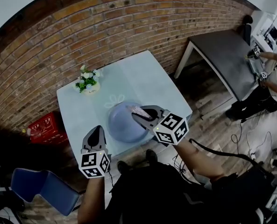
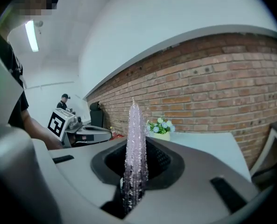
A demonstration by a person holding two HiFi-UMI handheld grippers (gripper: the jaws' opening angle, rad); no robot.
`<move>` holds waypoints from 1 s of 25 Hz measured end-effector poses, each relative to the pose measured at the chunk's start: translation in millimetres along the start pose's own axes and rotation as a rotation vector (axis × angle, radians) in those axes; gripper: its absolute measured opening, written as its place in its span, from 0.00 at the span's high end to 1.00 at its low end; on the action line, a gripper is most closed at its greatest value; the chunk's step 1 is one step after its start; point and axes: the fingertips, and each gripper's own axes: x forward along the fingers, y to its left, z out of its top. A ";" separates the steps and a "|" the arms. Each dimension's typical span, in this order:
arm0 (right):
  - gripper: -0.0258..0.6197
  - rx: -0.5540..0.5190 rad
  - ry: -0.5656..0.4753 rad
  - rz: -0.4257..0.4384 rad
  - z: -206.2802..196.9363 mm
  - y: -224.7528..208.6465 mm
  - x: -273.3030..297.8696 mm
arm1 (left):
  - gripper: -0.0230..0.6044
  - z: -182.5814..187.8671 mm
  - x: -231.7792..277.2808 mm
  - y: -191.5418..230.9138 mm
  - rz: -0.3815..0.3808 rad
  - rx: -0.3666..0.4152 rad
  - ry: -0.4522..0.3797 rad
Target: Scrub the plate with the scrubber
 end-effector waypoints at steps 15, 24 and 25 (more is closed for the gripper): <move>0.86 -0.061 -0.154 -0.205 37.5 -21.8 -44.6 | 0.95 47.9 -23.7 -7.5 0.057 0.047 -0.120; 0.86 -0.054 -0.164 -0.220 35.6 -29.6 -45.8 | 0.95 55.3 -19.6 -6.5 0.060 0.047 -0.125; 0.86 -0.055 -0.166 -0.224 36.8 -30.2 -45.7 | 0.95 55.8 -18.7 -5.7 0.060 0.049 -0.127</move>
